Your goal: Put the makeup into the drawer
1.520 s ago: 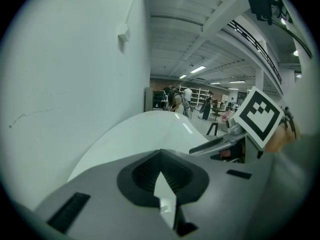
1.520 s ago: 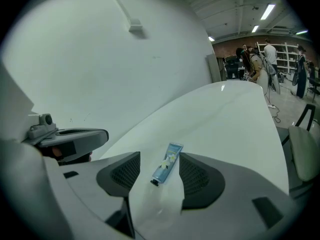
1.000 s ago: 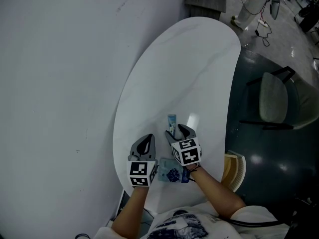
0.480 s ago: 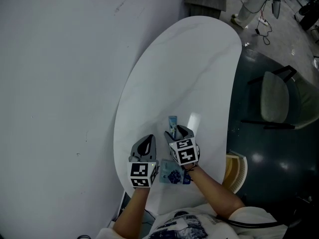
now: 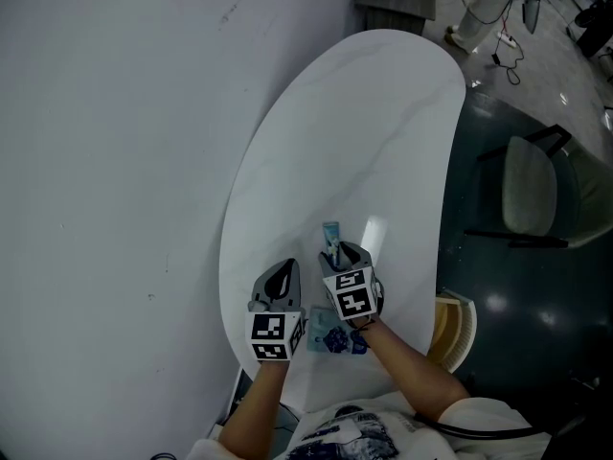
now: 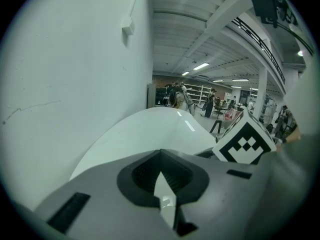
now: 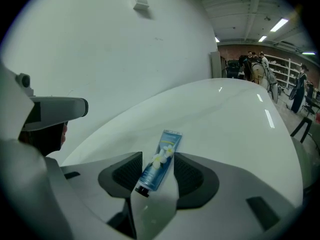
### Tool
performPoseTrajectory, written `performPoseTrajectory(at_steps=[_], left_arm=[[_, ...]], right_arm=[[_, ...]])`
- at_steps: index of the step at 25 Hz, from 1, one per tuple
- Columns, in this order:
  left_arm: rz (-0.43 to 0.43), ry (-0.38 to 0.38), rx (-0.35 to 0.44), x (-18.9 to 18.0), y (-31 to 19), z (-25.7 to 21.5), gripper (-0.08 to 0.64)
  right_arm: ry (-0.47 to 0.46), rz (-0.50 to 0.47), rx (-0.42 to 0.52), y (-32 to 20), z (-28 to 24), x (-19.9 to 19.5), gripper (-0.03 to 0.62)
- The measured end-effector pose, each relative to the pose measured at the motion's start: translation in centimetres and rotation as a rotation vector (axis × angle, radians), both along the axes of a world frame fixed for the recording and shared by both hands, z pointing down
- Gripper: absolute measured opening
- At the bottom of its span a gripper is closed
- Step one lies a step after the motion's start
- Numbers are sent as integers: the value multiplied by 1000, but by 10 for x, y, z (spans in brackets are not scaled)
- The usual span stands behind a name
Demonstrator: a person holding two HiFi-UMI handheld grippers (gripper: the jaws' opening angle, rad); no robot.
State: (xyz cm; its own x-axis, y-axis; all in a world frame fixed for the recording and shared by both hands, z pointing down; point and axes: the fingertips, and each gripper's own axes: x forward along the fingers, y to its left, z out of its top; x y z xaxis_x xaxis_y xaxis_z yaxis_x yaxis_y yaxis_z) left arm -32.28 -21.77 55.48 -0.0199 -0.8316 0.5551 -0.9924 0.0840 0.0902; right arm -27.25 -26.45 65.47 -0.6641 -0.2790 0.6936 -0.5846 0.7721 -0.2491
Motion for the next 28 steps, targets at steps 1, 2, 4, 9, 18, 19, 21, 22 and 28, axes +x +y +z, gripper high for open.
performPoseTrajectory(at_steps=[1,2,4,9,18,19,21,22,28], left_arm=[[0,-2,1,0,0,0,34],[-1,-3,1,0,0,-1,34],[-3,-2,2,1,0,-1,34],[-8,-4,3,4,2,-4,34],[-28,-22,10,6,11,-15,34],[-32,-23,12,6,12,-17,34],[-40,-26,16,7,15,-21,34],[-44,-27,19,8,17,-23,34],[-59,-31,36,11,31,-34,34]], right_arm=[[7,0,9,-1,0,1,209],[15,2,18,-2,0,2,201],[32,6,34,-5,1,4,171],[46,-1,51,-5,2,6,146],[51,-22,57,-5,2,7,137],[50,-30,56,-5,2,7,135],[48,-40,50,-5,1,8,133],[45,-44,46,-4,1,9,132],[21,-28,11,5,-2,21,130]])
